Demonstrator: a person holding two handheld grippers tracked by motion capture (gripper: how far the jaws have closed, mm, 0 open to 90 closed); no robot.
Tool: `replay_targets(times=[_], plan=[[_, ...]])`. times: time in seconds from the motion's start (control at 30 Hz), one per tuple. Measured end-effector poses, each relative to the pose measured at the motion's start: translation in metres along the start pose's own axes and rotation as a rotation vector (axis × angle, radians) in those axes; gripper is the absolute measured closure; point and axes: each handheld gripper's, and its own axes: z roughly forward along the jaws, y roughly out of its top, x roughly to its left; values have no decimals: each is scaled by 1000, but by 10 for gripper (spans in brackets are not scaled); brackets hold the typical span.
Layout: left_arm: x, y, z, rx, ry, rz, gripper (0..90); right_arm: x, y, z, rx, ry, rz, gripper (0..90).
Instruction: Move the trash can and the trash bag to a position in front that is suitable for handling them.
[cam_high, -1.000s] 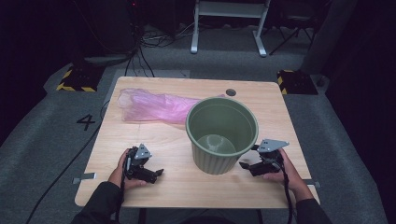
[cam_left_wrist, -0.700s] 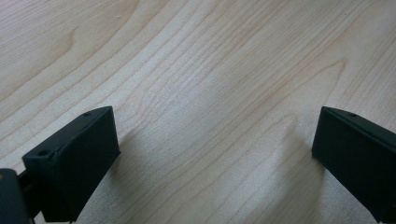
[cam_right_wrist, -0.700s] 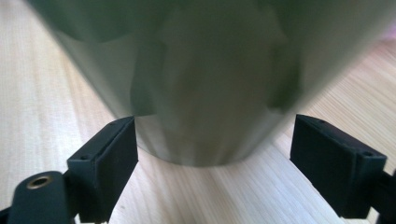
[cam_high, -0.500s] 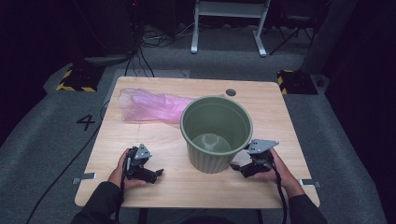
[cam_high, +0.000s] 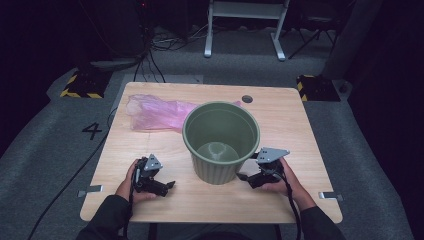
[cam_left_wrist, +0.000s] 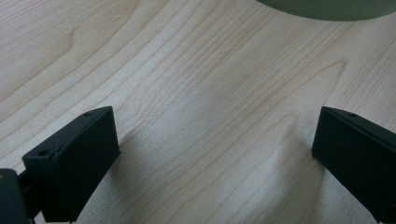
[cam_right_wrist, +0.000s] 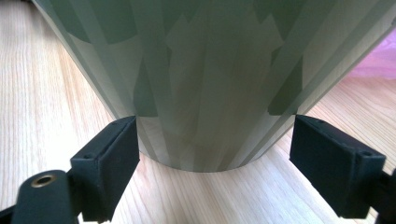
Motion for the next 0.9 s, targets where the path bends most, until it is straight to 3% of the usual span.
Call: replay_targets(times=[0.63,0.9], plan=[[0,0,0,4,-3,-5,5,15,24,35,-20,0,1,210],[0,0,0,5,0,-1,5,26,32,50,-17,37,-23,207]])
